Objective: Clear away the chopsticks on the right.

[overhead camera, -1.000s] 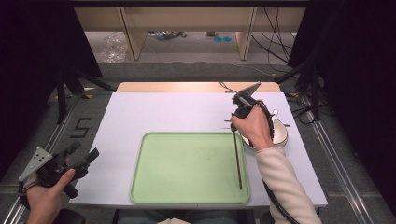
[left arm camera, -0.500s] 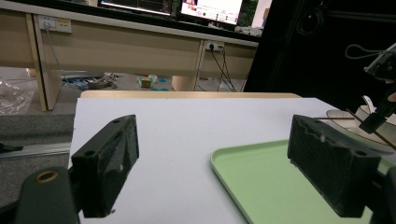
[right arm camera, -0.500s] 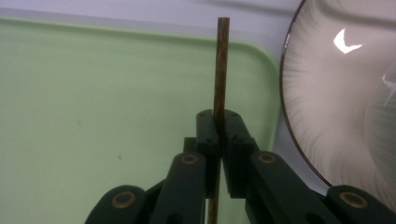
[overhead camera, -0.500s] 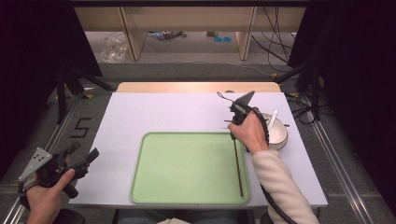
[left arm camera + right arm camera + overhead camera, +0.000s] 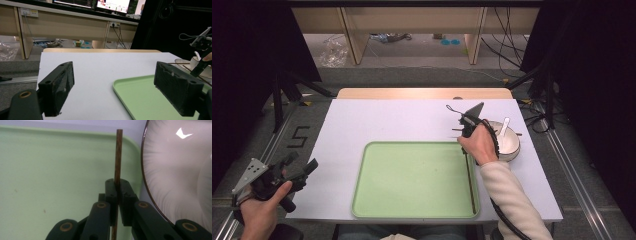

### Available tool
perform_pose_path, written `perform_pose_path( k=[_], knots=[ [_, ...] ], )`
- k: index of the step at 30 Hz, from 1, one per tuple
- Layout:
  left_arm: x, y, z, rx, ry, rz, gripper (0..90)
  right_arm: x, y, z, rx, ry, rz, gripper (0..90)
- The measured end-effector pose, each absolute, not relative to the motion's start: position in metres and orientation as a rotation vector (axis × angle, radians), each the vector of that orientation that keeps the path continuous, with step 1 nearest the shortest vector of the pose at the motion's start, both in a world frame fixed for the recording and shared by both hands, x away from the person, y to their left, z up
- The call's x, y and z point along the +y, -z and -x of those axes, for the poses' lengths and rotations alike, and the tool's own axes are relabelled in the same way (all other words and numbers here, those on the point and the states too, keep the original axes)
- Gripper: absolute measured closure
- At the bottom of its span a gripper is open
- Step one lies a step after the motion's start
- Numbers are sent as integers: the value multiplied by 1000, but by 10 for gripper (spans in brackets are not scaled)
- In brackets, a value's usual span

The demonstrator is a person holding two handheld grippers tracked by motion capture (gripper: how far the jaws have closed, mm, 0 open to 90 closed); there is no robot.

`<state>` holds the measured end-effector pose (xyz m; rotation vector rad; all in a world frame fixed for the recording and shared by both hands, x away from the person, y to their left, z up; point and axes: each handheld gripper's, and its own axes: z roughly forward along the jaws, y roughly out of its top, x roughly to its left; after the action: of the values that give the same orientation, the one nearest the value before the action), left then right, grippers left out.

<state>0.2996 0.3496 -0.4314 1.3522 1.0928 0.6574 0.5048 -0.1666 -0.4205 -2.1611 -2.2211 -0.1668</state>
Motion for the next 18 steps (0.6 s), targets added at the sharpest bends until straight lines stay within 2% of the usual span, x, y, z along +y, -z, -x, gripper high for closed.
perform_pose_path(
  k=[18],
  knots=[
    [350, 431, -299, 1091, -657, -1353, 164, -161, 438, -503, -2288, 64, 2120, 839]
  ],
)
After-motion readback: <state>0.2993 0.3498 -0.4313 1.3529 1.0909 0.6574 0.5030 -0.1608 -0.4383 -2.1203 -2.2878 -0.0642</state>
